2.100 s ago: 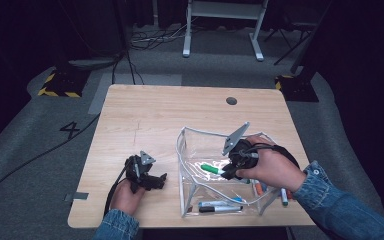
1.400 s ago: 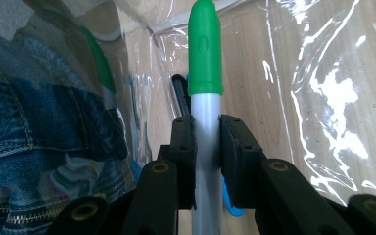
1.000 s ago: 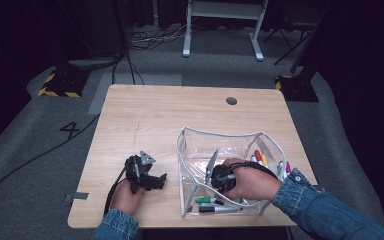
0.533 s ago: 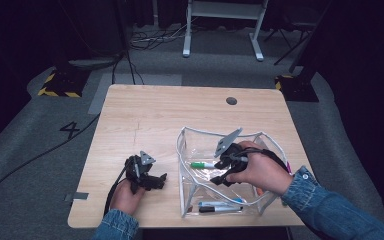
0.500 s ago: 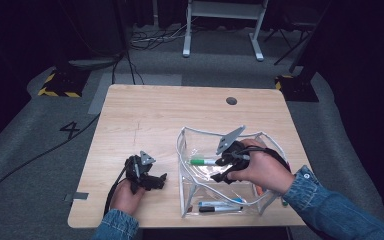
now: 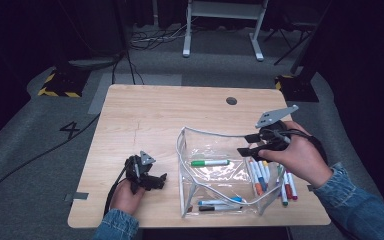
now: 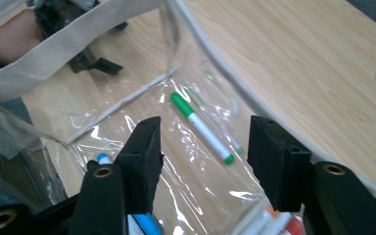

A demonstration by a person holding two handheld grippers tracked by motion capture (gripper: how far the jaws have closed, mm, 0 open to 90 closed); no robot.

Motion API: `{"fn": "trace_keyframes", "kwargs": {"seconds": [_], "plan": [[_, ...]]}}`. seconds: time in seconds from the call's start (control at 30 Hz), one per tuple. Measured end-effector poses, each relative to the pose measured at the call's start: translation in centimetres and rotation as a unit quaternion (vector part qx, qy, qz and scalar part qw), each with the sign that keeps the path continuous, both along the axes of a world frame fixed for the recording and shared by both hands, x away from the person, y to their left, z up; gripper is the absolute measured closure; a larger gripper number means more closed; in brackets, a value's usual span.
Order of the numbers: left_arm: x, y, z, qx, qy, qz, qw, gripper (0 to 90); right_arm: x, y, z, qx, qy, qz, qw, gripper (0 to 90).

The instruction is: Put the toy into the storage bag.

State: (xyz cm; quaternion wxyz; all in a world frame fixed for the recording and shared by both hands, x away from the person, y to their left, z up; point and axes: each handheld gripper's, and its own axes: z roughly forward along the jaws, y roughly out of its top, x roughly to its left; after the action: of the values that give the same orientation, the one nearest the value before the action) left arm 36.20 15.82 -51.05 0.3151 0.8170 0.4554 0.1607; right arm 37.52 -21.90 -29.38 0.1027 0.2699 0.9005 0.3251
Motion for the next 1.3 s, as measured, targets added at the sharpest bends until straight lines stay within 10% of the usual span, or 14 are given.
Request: {"fn": "trace_keyframes", "kwargs": {"seconds": [0.73,1.3], "plan": [[-0.1,0.1,-0.1,0.0,-0.007,0.003,1.0,0.0,0.2,-11.9,-1.2,0.018,0.017,-0.159,0.987,50.5],[-0.1,0.1,-0.1,0.001,-0.007,0.002,1.0,0.0,-0.5,-17.0,-10.0,-0.009,0.076,-0.254,0.9642,52.4]]}}
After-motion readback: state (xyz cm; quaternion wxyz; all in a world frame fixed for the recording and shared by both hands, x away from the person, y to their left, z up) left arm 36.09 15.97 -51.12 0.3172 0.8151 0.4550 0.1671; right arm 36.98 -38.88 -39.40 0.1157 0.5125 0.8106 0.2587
